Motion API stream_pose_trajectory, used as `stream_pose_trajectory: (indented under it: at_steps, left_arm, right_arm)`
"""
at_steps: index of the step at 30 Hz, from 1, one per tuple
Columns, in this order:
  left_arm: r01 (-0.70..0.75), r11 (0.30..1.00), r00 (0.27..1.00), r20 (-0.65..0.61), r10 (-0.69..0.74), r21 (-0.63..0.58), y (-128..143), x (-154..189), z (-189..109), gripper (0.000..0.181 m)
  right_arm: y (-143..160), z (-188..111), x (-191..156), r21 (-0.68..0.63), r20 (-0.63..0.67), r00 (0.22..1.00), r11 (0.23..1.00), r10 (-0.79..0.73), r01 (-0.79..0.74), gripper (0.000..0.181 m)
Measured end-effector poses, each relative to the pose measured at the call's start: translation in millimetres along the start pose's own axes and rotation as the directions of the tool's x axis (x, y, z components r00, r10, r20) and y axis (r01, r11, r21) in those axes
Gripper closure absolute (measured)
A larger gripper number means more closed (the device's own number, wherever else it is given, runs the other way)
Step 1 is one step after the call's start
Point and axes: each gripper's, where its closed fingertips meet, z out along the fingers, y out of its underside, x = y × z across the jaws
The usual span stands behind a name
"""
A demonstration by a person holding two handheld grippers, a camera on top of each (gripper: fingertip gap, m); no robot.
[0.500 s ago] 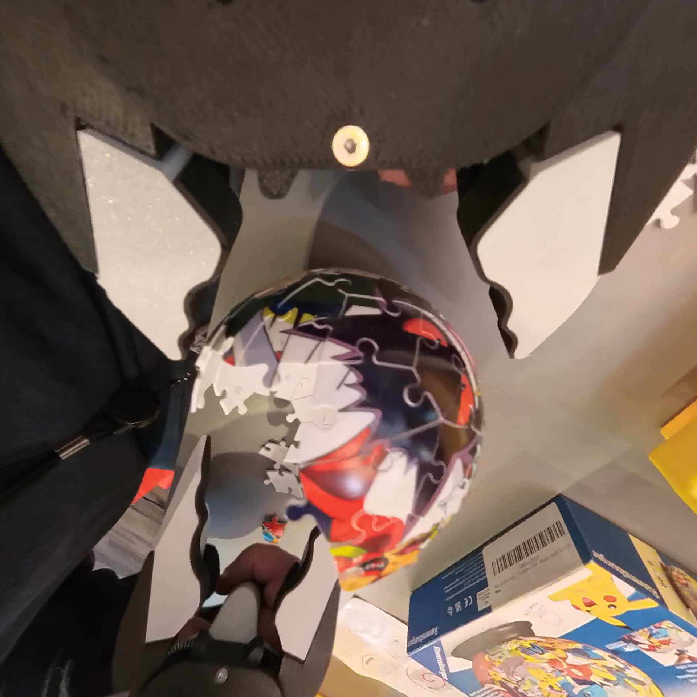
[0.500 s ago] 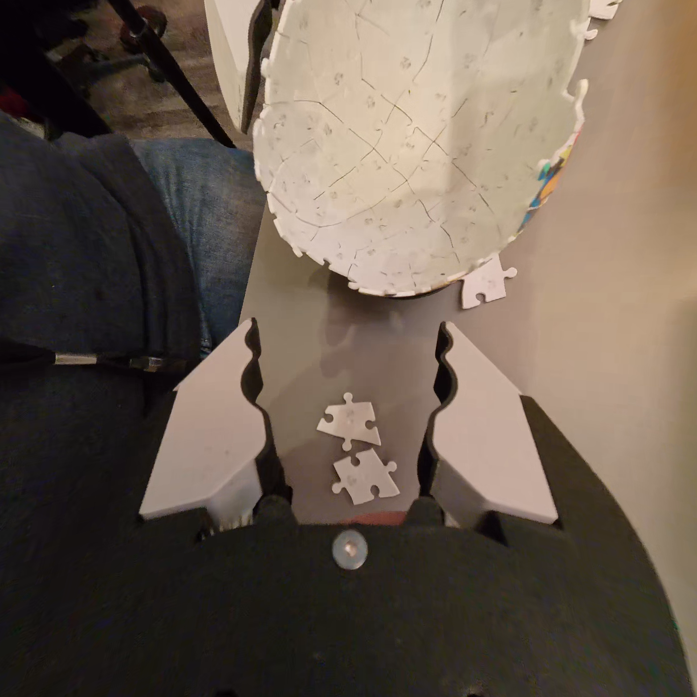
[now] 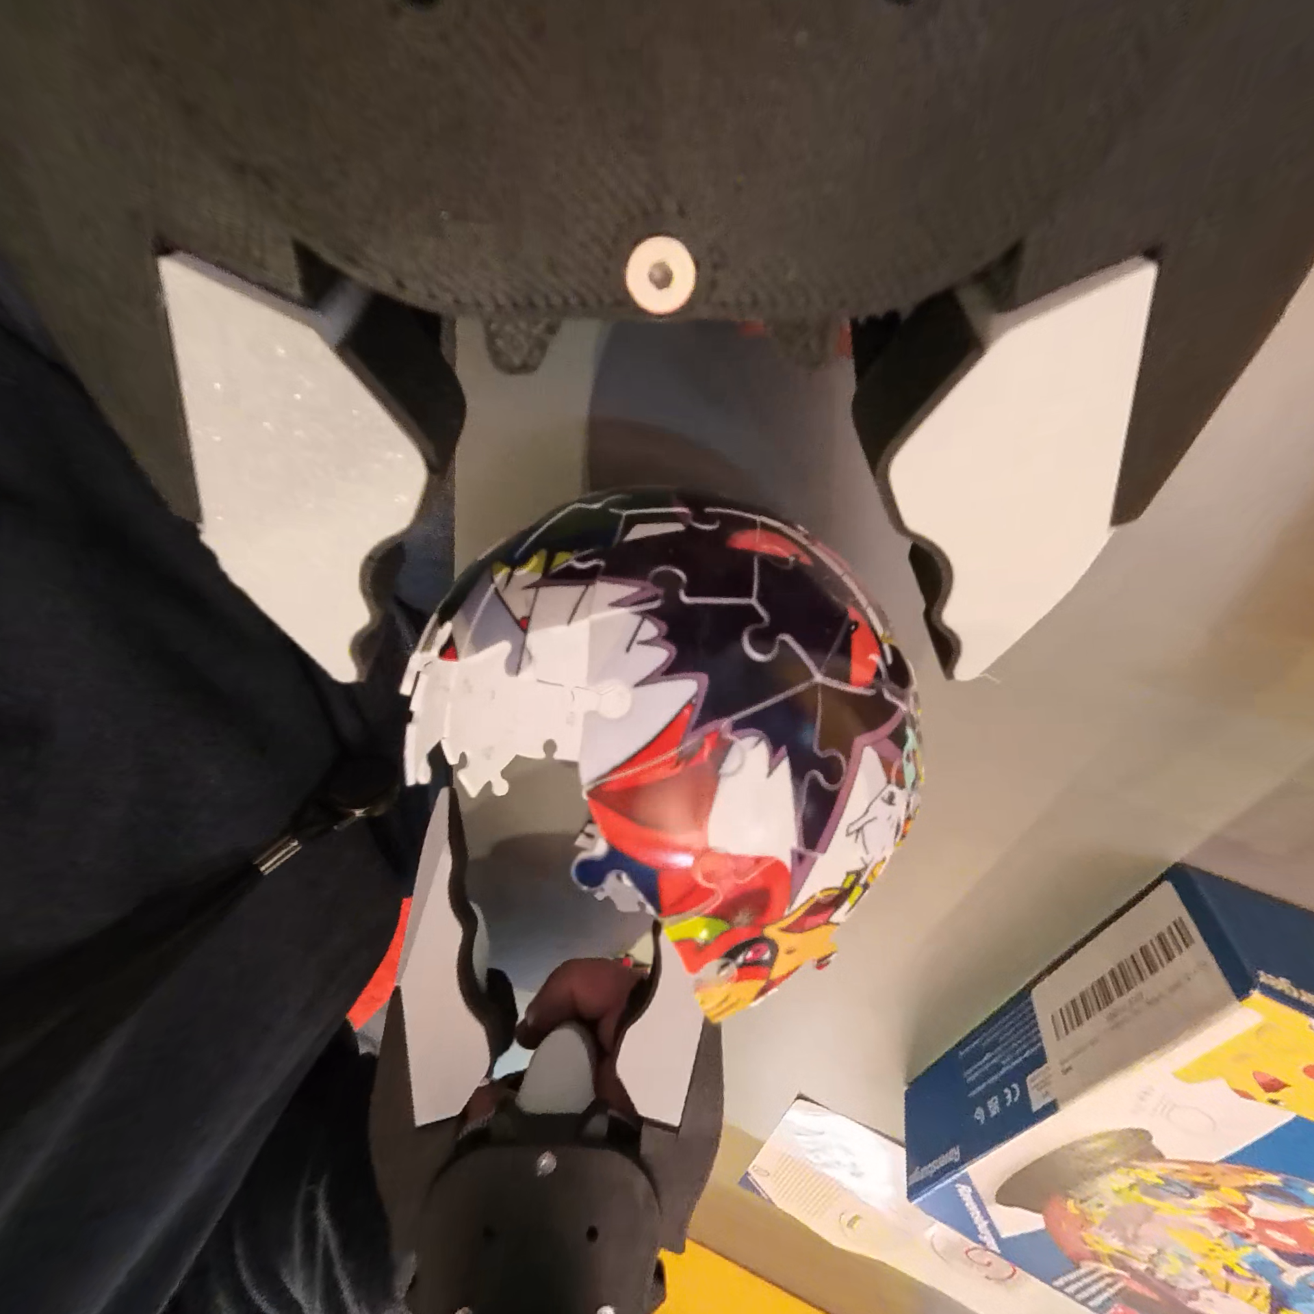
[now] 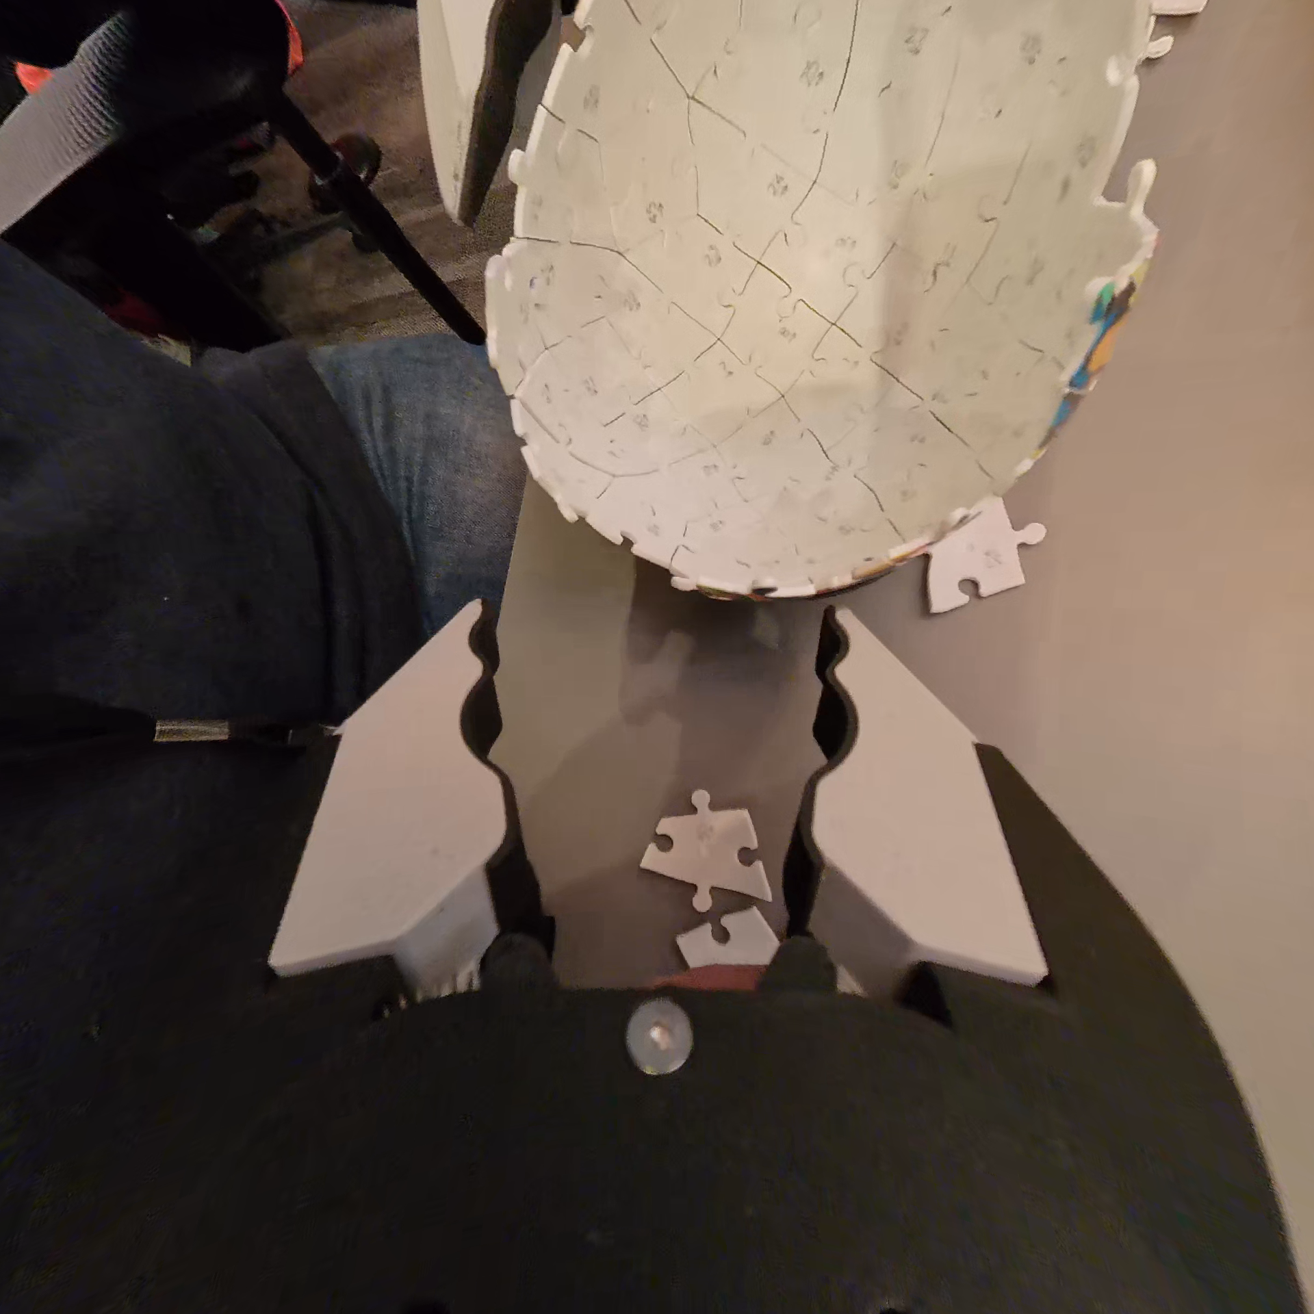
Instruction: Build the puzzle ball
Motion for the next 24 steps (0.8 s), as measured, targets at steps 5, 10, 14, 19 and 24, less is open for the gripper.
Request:
stream_pose_trajectory:
  at_steps: [5, 10, 14, 19, 24]
  left_arm:
    - [-0.055, 0.998, 0.998, 0.017, 0.055, -0.025, 7, -1, 11, 0.044]
    - [-0.078, 0.997, 0.996, 0.048, 0.077, 0.018, 4, -3, 10, 0.048]
    - [-0.087, 0.996, 0.994, 0.063, 0.085, 0.027, 3, -2, 11, 0.049]
    - [-0.101, 0.995, 0.991, 0.088, 0.099, 0.017, 0, -1, 8, 0.05]
    - [-0.118, 0.993, 0.984, 0.131, 0.116, 0.007, -3, -2, 4, 0.051]
  right_arm:
    - [-3, 5, 2, 0.015, 0.01, 1.0, 1.0, 0.018, -0.018, 0.093]
    - [-4, 7, 5, 0.026, 0.023, 0.999, 0.999, 0.043, -0.044, 0.091]
    - [-3, 9, 5, 0.019, 0.027, 0.999, 0.999, 0.041, -0.042, 0.09]
    - [-1, 8, 6, 0.017, 0.025, 0.998, 0.999, 0.049, -0.05, 0.09]
    - [-1, 2, 11, 0.019, 0.0, 0.999, 0.999, 0.05, -0.05, 0.09]
